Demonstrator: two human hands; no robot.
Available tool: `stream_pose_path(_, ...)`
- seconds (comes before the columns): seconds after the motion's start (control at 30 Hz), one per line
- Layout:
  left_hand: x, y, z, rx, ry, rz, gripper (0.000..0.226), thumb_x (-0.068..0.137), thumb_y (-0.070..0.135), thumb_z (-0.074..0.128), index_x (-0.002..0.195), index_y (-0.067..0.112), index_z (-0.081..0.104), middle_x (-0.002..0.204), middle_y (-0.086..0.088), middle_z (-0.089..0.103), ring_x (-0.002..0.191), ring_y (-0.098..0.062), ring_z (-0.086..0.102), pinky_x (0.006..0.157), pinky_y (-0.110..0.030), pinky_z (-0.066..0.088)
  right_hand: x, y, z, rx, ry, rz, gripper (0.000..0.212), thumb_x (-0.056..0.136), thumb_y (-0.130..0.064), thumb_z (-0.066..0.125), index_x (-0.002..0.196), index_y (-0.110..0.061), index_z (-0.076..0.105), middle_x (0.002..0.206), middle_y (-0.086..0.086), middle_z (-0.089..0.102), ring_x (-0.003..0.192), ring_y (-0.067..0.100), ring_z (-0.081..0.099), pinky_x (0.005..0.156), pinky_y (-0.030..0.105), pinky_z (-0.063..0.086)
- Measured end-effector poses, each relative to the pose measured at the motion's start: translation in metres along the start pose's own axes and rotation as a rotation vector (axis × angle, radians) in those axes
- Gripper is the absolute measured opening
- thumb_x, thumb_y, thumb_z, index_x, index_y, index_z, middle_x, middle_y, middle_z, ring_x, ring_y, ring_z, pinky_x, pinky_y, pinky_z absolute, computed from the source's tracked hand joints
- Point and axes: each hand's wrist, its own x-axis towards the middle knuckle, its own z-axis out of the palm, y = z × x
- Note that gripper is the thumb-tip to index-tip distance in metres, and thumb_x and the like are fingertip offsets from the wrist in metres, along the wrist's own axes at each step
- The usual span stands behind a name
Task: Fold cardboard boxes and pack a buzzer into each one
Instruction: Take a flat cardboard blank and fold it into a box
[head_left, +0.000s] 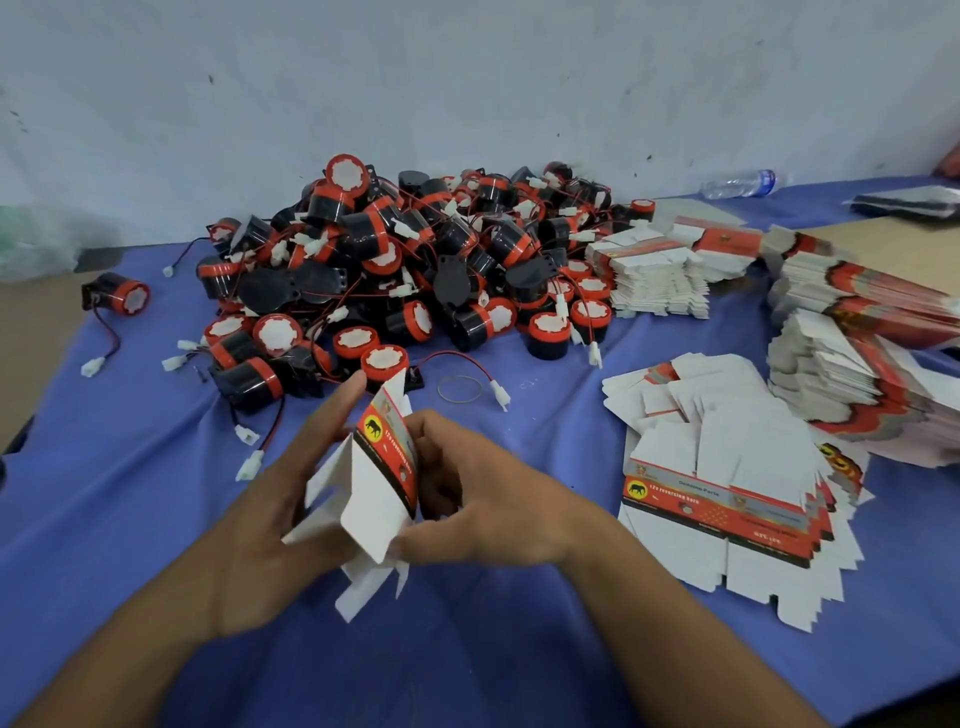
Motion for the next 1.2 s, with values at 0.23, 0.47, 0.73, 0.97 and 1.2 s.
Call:
stream_pose_path(0.23, 0.006, -0.007, 0.002, 0.259, 0.287, 0.219, 0.066, 0.089, 0.017, 0.059, 0.145, 0.044, 0.037, 0.154, 0.019, 0.034, 0.143, -0.006, 0.032, 0.102, -0.033, 0.039, 0.003, 0.002, 0.007, -0.253, 0.155, -0.052, 0.065, 0.072, -0.035, 0.088, 0.123, -0.037, 0.049, 0.098, -0.027, 0.059, 0.078, -0.004, 0.054, 0.07, 0.012, 0.046)
stream_pose_path(0.47, -0.001, -0.004, 0.0, 0.114, 0.054, 0.062, 0.075, 0.076, 0.034, 0.058, 0.146, 0.03, 0.032, 0.143, 0.013, 0.045, 0.132, -0.013, 0.045, 0.099, -0.022, 0.044, 0.006, 0.0, 0.005, -0.008, 0.312, -0.082, 0.059, 0.064, -0.031, 0.09, 0.117, -0.031, 0.064, 0.103, -0.011, 0.069, 0.093, 0.008, 0.067, 0.08, 0.026, 0.056)
stream_pose_path(0.73, 0.006, 0.005, 0.021, -0.476, 0.128, -0.089, 0.026, 0.102, 0.019, 0.04, 0.105, -0.001, 0.056, 0.086, -0.014, 0.065, 0.088, -0.028, 0.061, 0.081, -0.031, 0.054, 0.008, -0.003, 0.01, 0.477, 0.299, -0.018, 0.032, 0.081, -0.025, 0.068, 0.112, -0.016, 0.064, 0.074, -0.013, 0.069, 0.069, 0.003, 0.064, 0.07, 0.018, 0.05)
stream_pose_path(0.97, 0.011, 0.006, 0.014, -0.601, 0.128, -0.159, 0.053, 0.073, 0.038, 0.066, 0.116, 0.008, 0.062, 0.072, -0.001, 0.051, 0.07, -0.014, 0.056, 0.079, -0.038, 0.058, 0.008, -0.002, 0.013, 0.543, 0.192, 0.013, 0.063, 0.065, -0.042, 0.09, 0.114, -0.014, 0.063, 0.077, -0.006, 0.06, 0.064, 0.002, 0.057, 0.063, 0.014, 0.046)
stream_pose_path(1.2, 0.008, 0.006, 0.007, -0.838, 0.134, -0.111, 0.054, 0.055, 0.055, 0.087, 0.088, 0.014, 0.074, 0.073, -0.008, 0.042, 0.074, -0.022, 0.042, 0.09, -0.036, 0.048, -0.001, -0.011, 0.005, 0.567, 0.008, -0.083, 0.053, 0.079, 0.002, 0.07, 0.126, -0.008, 0.05, 0.083, -0.012, 0.066, 0.073, 0.002, 0.063, 0.07, 0.014, 0.049)
